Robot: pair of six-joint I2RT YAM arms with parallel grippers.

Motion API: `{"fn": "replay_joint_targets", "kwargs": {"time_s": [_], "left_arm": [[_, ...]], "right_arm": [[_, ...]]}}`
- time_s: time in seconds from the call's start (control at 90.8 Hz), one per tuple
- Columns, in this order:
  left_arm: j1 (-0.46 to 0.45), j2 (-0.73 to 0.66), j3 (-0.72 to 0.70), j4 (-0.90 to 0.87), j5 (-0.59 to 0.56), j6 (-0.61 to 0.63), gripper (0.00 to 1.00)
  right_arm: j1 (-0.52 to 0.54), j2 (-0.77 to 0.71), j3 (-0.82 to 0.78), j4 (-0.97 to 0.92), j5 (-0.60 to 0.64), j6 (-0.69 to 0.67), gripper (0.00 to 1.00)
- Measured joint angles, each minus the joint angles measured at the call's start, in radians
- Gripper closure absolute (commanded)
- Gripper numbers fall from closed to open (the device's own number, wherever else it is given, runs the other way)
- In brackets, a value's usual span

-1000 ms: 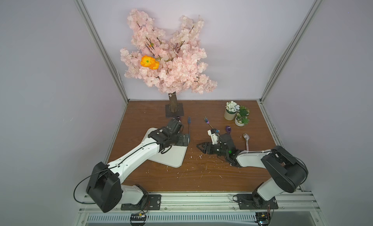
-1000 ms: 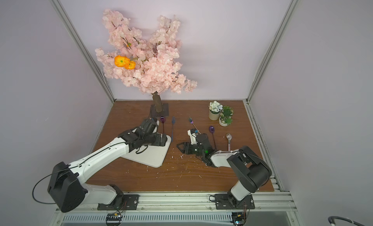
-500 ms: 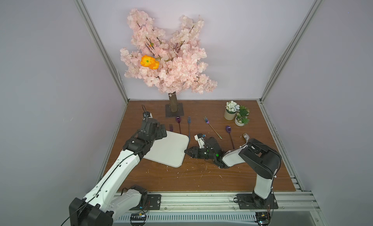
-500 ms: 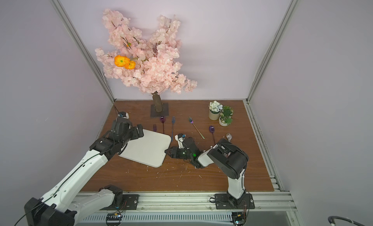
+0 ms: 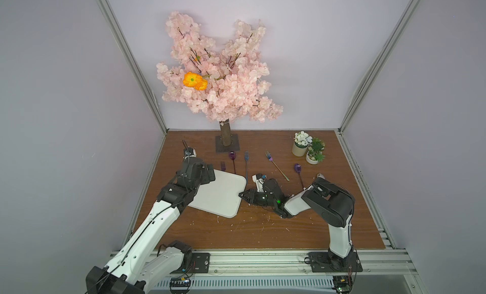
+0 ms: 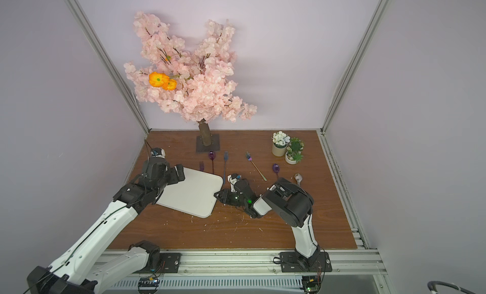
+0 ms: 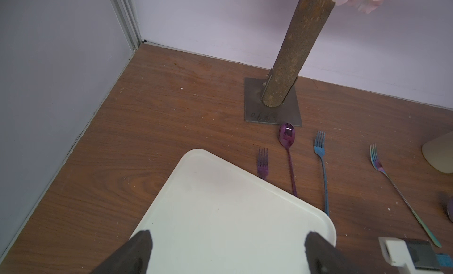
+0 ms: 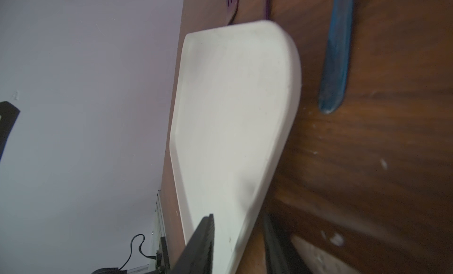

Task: Set the spoon and fork side by side
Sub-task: Move the tray to the center of the board.

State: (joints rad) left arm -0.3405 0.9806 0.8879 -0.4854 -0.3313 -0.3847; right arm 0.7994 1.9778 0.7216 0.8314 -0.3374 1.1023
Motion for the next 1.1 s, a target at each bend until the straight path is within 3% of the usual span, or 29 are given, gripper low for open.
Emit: {"fn": "replay_joint_targets", "kwargs": {"time_s": [0.253,0.462,0.672,0.881,1.101], "left_arm": [[0.0,-0.015,-0.002,0.0,-0.007,0.005,0.01],[0.0,-0.042,-0.002,0.0,-0.016,0.006,0.0],[0.0,-0.047,-0.002,0.0,-0.028,0.01,0.01],[0.0,-0.047,-0.001,0.0,-0.035,0.017,0.01],[0.0,-0.047,0.0,0.0,-0.036,0.024,0.01]], "right_arm": [[0.002,0.029,0.022,0.014,0.019,0.021,0.81],[0.001,0.029,0.029,0.026,0.005,0.054,1.0],[0.002,0.003,0.028,-0.036,-0.048,-0.003,1.0],[-0.032,-0.172,-0.042,-0.183,-0.059,-0.063,1.0],[-0.13,-0.484,-0.182,-0.397,-0.067,-0.151,1.0]]}}
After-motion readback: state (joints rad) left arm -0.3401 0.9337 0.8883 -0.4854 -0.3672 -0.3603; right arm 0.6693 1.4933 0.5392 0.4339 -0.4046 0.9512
